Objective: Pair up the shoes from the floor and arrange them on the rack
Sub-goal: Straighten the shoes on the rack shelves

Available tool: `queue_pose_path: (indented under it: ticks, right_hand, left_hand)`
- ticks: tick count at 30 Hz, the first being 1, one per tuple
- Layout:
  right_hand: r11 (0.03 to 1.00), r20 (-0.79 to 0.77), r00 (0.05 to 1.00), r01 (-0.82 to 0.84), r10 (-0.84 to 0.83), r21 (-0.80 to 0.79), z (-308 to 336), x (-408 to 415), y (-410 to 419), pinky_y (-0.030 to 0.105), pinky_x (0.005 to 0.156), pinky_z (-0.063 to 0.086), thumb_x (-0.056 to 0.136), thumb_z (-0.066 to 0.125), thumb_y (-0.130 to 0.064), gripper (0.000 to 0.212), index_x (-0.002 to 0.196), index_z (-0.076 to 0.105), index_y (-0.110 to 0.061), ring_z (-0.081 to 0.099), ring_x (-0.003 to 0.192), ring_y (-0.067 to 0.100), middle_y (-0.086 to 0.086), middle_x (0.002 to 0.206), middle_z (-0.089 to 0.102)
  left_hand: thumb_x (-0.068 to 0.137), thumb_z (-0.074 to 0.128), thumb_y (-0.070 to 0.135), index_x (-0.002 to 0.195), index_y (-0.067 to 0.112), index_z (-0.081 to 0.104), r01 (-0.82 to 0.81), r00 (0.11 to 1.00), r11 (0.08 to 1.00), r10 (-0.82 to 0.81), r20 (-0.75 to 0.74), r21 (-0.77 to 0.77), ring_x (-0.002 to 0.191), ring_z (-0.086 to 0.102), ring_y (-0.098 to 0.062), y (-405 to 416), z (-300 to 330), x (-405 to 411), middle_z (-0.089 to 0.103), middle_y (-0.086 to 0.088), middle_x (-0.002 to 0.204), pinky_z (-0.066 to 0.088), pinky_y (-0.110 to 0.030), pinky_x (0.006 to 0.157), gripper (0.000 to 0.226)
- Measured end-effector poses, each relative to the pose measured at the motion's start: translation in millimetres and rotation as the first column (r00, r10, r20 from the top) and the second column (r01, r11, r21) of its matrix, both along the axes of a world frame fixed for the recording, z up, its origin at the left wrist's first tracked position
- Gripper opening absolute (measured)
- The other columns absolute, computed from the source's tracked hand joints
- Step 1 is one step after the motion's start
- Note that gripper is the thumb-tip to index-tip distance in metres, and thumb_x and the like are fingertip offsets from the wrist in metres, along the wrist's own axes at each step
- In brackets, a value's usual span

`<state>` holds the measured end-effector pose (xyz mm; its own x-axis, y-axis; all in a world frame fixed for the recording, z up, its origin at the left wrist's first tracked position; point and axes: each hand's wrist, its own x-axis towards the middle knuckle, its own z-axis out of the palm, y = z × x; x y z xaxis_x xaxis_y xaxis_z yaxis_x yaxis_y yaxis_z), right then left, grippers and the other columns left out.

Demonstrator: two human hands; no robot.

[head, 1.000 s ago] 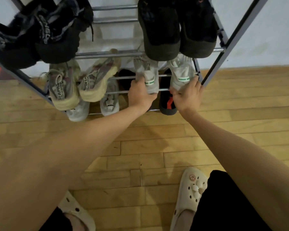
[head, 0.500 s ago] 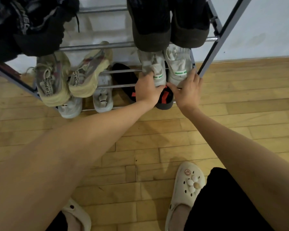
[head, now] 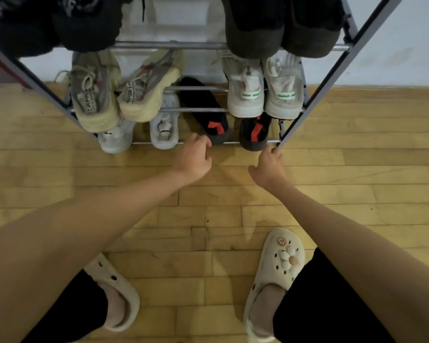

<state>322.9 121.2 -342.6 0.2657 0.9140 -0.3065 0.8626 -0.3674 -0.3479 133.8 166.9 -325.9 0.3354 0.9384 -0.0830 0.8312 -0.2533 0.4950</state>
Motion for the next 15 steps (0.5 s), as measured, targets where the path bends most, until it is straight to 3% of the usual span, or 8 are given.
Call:
queue_pose_path:
  ticks: [4,8,10,12,15]
  right_hand:
    - [0.998,-0.069,0.998,-0.015,0.011,-0.061,-20,-3,5,0.04,0.095,0.037,0.085,0.061,-0.012,0.069,0.142,0.023,-0.004,0.036,0.122,0.039,0.022,0.135,0.038]
    - [0.995,-0.124,0.989,0.086,-0.079,0.057,-23,-1,25,0.032,0.081,0.035,0.087,0.06,-0.003,0.097,0.154,-0.009,-0.02,0.044,0.117,0.041,0.025,0.136,0.033]
    - [0.988,-0.12,0.987,0.121,-0.109,0.096,-27,1,40,0.033,0.083,0.039,0.088,0.061,-0.005,0.098,0.154,-0.009,-0.023,0.043,0.119,0.042,0.029,0.141,0.027]
    - [0.987,-0.108,0.984,0.148,-0.141,0.059,-32,3,54,0.041,0.096,0.042,0.088,0.065,-0.013,0.096,0.154,-0.003,-0.025,0.04,0.124,0.045,0.031,0.144,0.022]
    - [0.981,-0.101,0.977,0.184,-0.19,-0.062,-43,7,72,0.047,0.105,0.039,0.082,0.073,-0.024,0.095,0.152,0.01,-0.029,0.035,0.128,0.047,0.029,0.145,0.019]
  left_hand:
    - [0.089,0.059,0.012,0.139,0.01,0.045,0.007,1.0,0.998,-0.008,-0.008,-0.066,0.117,0.055,-0.028,11,-20,-4,0.053,-0.015,0.129,0.048,-0.036,0.094,0.052]
    - [0.093,0.059,0.021,0.153,0.03,0.013,-0.025,1.0,0.991,0.024,-0.008,-0.134,0.092,0.06,-0.026,34,-32,16,0.045,-0.018,0.132,0.045,-0.029,0.067,0.076]
    - [0.094,0.059,0.027,0.153,0.036,0.005,-0.128,0.991,0.964,0.134,0.01,-0.235,0.099,0.06,-0.031,46,-37,29,0.035,-0.02,0.142,0.046,-0.031,0.071,0.081]
    - [0.093,0.06,0.031,0.152,0.035,0.007,-0.202,0.972,0.921,0.231,0.049,-0.332,0.12,0.052,-0.038,56,-47,37,0.027,-0.021,0.149,0.047,-0.037,0.089,0.08]
    - [0.09,0.065,0.03,0.146,0.026,0.025,-0.221,0.946,0.883,0.298,0.13,-0.414,0.125,0.049,-0.035,65,-64,38,0.042,-0.016,0.142,0.043,-0.036,0.094,0.069]
